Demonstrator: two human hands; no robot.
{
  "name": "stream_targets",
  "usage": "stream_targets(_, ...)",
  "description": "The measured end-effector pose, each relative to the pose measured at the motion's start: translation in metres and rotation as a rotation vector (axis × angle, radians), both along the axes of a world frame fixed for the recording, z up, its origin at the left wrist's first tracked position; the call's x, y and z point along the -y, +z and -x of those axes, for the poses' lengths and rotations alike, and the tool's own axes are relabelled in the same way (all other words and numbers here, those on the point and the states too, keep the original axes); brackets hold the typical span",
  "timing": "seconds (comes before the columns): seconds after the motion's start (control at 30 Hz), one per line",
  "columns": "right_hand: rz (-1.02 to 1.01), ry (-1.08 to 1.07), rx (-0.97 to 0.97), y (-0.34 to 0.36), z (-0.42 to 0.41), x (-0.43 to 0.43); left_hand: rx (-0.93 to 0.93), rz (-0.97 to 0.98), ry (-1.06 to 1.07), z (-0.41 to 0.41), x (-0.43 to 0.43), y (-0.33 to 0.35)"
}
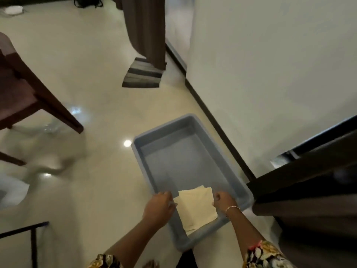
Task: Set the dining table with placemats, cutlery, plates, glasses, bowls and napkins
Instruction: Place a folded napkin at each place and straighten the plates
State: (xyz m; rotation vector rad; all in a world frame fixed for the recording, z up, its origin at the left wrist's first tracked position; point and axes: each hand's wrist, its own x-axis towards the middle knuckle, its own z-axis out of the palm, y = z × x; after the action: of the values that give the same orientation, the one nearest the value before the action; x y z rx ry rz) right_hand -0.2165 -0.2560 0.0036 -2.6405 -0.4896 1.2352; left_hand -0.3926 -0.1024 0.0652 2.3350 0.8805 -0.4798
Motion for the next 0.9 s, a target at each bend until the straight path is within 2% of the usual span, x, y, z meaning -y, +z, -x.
stream_targets(0.17, 0.078, 0.077, -0.032, -0.047, -0.040, -0.015, -0.080, 0.048, 0.109, -0.033, -0.002, -0.025)
stream_targets(0.43, 0.007, 0.055, -0.122, -0.095, -0.064, -0.028, -0.089, 0.077, 0.252, -0.044, -0.002, -0.049)
stream_targets(0.6, 0.142, 0.220, -0.171, -0.094, -0.057, -0.029, -0.113, 0.079, 0.331, -0.034, 0.002, -0.050)
stream_targets(0.77, -0.134, 0.111, -0.201, -0.061, -0.057, -0.036, -0.076, 0.097, 0.414, -0.021, 0.007, -0.032)
stream_targets(0.9, -0.401, 0.093, -0.223, 0.006, -0.054, -0.058, -0.021, 0.121, 0.475, -0.010, 0.003, -0.012)
